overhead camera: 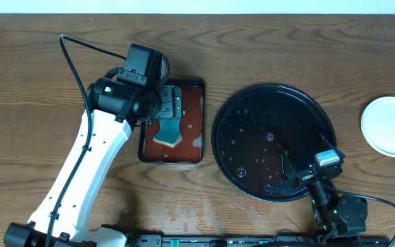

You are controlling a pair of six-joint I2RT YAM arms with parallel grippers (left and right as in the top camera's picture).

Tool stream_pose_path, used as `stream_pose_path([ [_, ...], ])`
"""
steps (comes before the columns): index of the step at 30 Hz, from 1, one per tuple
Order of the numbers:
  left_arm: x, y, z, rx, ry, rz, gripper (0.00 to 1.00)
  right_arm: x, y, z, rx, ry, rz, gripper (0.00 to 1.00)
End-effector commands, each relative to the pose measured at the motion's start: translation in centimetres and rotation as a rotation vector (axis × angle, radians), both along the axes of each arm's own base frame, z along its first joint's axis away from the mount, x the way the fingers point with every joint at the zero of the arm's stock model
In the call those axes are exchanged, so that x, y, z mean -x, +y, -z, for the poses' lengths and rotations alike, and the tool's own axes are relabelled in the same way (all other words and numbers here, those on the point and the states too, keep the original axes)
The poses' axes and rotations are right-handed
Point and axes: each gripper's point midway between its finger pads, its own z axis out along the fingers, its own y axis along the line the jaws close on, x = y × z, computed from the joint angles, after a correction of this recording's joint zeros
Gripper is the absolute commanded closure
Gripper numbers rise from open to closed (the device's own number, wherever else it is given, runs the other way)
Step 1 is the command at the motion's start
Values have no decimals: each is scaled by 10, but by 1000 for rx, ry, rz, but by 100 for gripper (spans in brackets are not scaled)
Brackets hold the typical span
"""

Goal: Clean dirty plates on tray and stack at the side

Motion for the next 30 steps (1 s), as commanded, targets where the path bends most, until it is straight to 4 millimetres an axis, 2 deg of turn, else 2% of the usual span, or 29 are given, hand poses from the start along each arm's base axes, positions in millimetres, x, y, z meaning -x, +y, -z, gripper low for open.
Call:
stream_pose_path([
  [1,-4,-1,-10,8,-28,-3,13,-1,-3,1,13,-3,16,1],
  [7,-2,-1,-11,8,-30,1,13,-1,-3,1,12,-2,16,1],
  [9,-3,9,-16,-46,-77,0,14,-1,-3,1,12,-2,16,1],
  [16,-7,44,-58,-41,-407,-120,13,-1,-3,1,13,-3,16,1],
  [20,10,75,-68,26,-563,-205,13,-1,-3,1,12,-2,16,1],
  [24,29,104,-65,77,-721,-281,13,-1,-3,1,12,-2,16,1],
  [30,63,124,-41,103,-934,-334,13,-1,-3,1,12,-2,16,1],
])
